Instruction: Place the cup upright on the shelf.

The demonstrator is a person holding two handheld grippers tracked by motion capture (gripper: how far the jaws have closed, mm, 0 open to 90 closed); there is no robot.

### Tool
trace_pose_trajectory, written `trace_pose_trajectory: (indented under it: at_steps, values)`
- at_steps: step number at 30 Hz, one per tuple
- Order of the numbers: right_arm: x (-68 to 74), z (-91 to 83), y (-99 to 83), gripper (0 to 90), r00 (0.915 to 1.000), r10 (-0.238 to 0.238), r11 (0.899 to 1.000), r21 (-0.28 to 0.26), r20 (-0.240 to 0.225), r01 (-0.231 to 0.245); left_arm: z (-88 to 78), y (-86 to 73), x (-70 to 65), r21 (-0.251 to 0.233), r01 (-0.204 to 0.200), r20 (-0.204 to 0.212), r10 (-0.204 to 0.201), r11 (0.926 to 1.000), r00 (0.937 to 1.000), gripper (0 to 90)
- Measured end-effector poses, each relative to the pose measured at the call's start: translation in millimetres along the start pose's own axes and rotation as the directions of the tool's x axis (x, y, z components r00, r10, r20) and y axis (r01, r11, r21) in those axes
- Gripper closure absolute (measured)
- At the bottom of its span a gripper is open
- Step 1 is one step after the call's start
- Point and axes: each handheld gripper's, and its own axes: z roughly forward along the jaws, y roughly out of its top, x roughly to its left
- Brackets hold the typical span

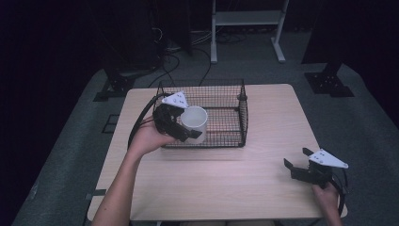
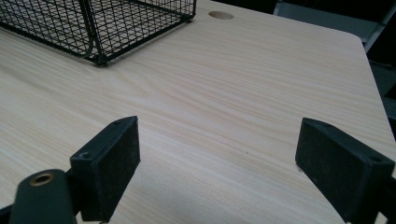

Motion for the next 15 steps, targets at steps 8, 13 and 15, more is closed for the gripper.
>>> trace_pose_trajectory:
  at_steps: [8,13,15]
  values:
    - [-0.1,0.1,0.1,13.1,1.0000,-0.002,1.000,-0.001,0.001,0.002,1.0,9.8,11.3,0.012,0.003,-0.009,-0.003,0.9999,1.0000,21.2]
    - [-0.8,0.0,0.0,13.1,1.0000,0.003,1.000,-0.003,-0.002,-0.003,4.3,14.1,18.9,0.020,0.011,-0.013,-0.011,0.9997,0.9999,21.2]
    - [-0.9,-0.1,0.0,13.1,1.0000,0.003,1.000,-0.005,-0.003,-0.003,6.6,15.8,22.1,0.020,0.018,-0.017,-0.018,0.9996,0.9997,21.2]
